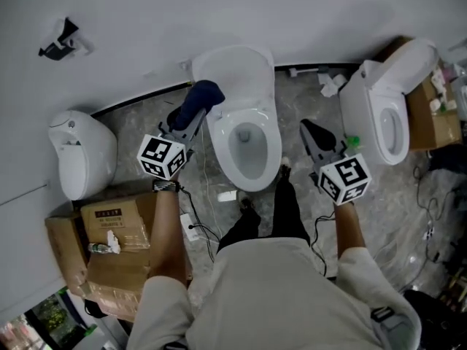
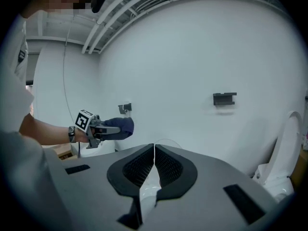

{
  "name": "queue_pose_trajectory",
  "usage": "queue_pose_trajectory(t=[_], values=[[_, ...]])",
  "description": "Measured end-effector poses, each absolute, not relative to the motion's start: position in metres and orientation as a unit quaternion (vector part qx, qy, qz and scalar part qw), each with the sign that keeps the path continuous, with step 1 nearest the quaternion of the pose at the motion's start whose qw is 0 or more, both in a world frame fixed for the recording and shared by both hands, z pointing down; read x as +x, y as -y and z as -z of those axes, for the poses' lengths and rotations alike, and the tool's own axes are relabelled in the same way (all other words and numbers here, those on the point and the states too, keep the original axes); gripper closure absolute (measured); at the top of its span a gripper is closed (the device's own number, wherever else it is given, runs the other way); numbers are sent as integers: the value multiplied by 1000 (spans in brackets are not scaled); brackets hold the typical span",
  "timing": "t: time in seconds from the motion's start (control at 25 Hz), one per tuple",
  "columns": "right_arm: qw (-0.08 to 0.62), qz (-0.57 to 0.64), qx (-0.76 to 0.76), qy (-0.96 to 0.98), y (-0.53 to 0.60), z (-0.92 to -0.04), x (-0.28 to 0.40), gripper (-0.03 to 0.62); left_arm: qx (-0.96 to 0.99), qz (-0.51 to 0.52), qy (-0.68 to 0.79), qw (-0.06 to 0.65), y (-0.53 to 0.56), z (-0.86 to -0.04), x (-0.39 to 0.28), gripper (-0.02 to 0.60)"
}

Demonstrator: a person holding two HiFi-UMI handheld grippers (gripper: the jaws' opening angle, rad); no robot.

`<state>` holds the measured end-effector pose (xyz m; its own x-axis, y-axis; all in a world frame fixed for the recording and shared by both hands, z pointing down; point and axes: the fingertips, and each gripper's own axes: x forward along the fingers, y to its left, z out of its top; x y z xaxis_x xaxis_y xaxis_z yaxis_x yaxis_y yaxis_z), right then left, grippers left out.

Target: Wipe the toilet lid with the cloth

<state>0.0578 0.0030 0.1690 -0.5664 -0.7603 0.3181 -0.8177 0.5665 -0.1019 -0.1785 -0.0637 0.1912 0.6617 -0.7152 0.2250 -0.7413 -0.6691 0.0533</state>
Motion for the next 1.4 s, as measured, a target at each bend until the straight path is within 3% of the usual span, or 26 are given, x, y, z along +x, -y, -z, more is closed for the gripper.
queue_pose_trajectory(t=[0.24,0.68,1.4], values=[[137,-131,421,887,50,-212,52,565,874,-155,454,73,141,-260,-184,465],[148,-109,408,894,135,-270,37,564,821,-181,528,117,236,-366,-188,465],[203,-157,390,884,136,-383,46,564,765,-242,554,223,237,-553,-219,465]])
